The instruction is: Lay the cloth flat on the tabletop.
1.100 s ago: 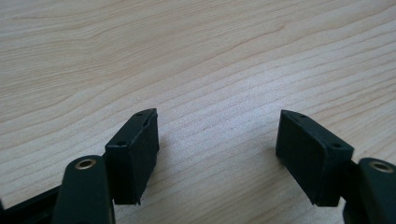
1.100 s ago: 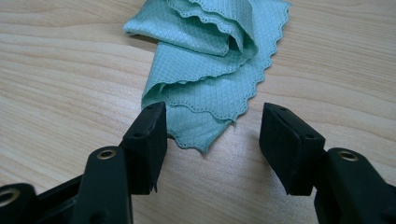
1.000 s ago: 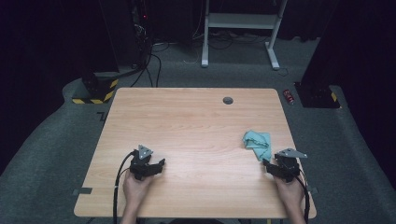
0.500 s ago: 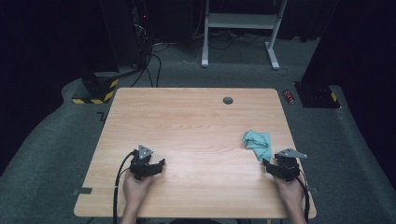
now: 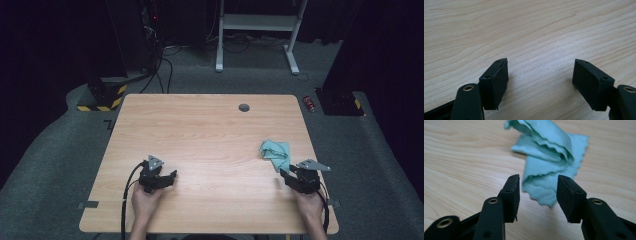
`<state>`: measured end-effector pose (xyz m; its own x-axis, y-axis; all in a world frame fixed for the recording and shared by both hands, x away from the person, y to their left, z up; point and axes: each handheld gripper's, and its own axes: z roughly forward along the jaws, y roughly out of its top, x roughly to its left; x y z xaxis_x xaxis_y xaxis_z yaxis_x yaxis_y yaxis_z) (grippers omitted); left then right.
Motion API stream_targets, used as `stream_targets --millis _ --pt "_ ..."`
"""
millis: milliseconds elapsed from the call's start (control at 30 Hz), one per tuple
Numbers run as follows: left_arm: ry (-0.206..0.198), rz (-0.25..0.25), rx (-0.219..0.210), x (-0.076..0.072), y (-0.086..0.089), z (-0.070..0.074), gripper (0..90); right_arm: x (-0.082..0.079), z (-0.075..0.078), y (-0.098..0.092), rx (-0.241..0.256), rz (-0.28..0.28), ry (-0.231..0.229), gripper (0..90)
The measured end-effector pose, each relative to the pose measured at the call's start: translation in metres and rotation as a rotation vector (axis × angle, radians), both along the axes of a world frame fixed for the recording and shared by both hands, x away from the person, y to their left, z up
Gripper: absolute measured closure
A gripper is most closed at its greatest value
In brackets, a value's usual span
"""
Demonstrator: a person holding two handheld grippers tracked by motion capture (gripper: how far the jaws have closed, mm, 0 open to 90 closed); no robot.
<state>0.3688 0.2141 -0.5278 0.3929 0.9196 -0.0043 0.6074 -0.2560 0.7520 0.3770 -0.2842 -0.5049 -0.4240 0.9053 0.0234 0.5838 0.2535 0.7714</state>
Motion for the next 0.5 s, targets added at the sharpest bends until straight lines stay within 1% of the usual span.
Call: stream_targets --millis 67,100,133,167,233,267,300,333,400,433,467,500 --pt "0.001 0.001 0.000 0.000 0.000 0.000 29.1 0.000 0.002 0.002 0.003 0.010 -0.002 56.0" --pt "0.000 0.000 0.000 0.000 0.000 0.000 29.1 0.000 0.003 0.005 0.003 0.018 -0.006 57.6" --pt "0.000 -0.001 0.002 0.000 0.000 0.000 29.1 0.001 0.004 0.007 0.003 0.026 -0.020 58.6" --pt "0.000 0.000 0.001 0.000 0.000 0.000 29.1 0.004 0.005 0.012 0.005 0.038 -0.018 59.8" --pt "0.000 0.000 0.003 0.000 0.000 0.000 29.1 0.006 0.005 0.015 -0.001 0.045 -0.016 60.4" --pt "0.000 0.000 0.001 0.000 0.000 0.000 29.1 0.011 0.004 0.021 -0.021 0.061 -0.014 61.3" --pt "0.000 0.000 0.001 0.000 0.000 0.000 29.1 0.011 0.004 0.021 -0.021 0.061 -0.014 61.3" --pt "0.001 0.000 0.001 0.000 0.000 0.000 29.1 0.017 0.003 0.026 -0.026 0.062 -0.013 61.8" --pt "0.001 0.000 0.001 0.000 0.000 0.000 29.1 0.019 0.002 0.026 -0.019 0.063 -0.017 62.2" --pt "0.000 0.000 0.002 0.000 0.000 0.000 29.1 0.025 0.000 0.029 -0.013 0.055 -0.012 62.9" --pt "0.000 0.000 0.002 0.000 0.000 0.000 29.1 0.025 0.000 0.029 -0.013 0.055 -0.012 62.9" --pt "0.001 0.000 0.002 0.000 0.000 0.000 29.1 0.029 0.000 0.033 -0.013 0.054 -0.009 63.1"
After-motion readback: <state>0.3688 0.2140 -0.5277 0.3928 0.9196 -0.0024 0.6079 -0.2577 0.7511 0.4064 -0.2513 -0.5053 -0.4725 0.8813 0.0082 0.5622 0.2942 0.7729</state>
